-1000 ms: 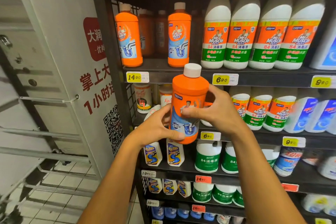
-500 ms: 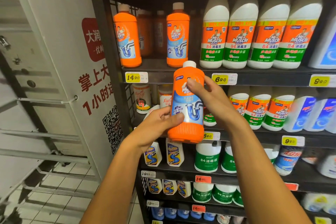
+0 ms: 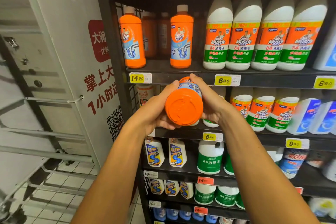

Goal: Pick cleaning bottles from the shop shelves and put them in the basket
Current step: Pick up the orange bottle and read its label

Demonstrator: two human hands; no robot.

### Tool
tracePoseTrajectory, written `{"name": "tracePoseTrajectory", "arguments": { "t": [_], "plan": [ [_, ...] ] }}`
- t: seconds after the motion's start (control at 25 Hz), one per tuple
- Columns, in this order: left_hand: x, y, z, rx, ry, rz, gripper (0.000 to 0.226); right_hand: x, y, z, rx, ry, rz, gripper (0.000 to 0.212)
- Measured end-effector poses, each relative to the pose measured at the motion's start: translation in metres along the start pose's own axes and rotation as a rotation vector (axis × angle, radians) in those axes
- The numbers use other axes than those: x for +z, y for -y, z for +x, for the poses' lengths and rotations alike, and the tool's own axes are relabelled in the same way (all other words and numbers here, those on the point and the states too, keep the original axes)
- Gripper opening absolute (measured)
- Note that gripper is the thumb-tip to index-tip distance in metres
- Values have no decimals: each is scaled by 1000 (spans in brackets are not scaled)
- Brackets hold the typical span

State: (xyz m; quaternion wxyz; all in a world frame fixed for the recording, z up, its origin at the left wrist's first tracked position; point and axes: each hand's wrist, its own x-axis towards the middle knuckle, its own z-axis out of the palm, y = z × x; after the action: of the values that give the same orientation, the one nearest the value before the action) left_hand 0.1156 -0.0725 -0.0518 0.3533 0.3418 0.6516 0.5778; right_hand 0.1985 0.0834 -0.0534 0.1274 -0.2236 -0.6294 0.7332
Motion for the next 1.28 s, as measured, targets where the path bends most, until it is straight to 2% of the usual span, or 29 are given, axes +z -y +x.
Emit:
{"name": "tracePoseTrajectory", "arguments": {
  "t": [0.12,0.2,0.32,0.52,0.6,0.72,0.84,0.92,1.04,1.16,1.28],
  "plan": [
    [-2,7,2,-22,7,-15,66,-1,-2,2,14,-2,-40,99],
    [-2,8,4,-26,18,-26,69,-3,-2,2,-1,-22,-63,89],
    [-1,11,5,-32,79,-68,72,-3,1,2,-102,-62,-65,76],
    [-2,15,3,47,132,-120,54,-4,6,-9,-427,-67,-39,61],
    [-2,15,1,103,118,-69,48,-4,7,-16,-502,-33,-46,64],
    [-2,16,2,149,118,-23,39,-2,6,-23,-571,-16,-51,57],
    [-1,16,2,170,133,-10,41,-3,8,-28,-609,-16,-54,46],
    [0,15,2,208,137,-1,51,-5,9,-28,-645,-2,-86,43],
    [3,17,5,314,105,54,65,-9,12,-27,-722,43,-122,51],
    [3,16,9,434,48,146,61,-15,14,-26,-791,110,-156,64],
    [0,17,12,527,-7,214,68,-19,15,-27,-806,176,-161,81]
  ]
}}
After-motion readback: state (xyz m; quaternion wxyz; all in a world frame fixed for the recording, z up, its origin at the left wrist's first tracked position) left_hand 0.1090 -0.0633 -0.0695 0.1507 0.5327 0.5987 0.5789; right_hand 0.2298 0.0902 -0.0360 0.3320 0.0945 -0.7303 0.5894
